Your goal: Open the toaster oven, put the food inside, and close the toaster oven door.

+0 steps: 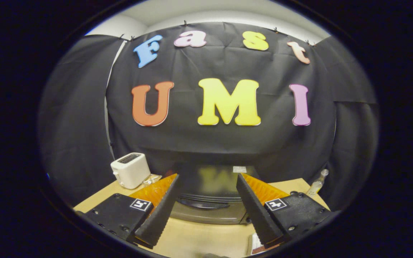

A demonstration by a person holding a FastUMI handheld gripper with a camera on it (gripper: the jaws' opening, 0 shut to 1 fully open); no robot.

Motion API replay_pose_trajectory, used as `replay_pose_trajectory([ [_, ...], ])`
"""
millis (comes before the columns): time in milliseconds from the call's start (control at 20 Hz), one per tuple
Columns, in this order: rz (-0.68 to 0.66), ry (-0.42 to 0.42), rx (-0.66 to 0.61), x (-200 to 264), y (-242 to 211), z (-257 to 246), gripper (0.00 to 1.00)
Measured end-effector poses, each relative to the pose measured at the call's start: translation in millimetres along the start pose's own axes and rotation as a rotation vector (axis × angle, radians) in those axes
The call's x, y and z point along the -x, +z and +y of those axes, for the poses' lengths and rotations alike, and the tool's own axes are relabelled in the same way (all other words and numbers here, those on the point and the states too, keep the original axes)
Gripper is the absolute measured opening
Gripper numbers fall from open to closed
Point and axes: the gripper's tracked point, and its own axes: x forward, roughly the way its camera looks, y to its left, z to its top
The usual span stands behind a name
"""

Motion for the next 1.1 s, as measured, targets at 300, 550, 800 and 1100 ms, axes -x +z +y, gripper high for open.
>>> replay_pose_trajectory([
  [300, 0.122, -0.09, 0.035, -64, -63, 3, 1.0],
  [550, 0.136, -0.115, 0.016, -75, -76, -3, 1.0],
  [800, 0.167, -0.113, -0.019, -66, -81, -1, 1.0],
  [1100, 0.208, -0.096, -0.019, -35, -94, 4, 1.0],
])
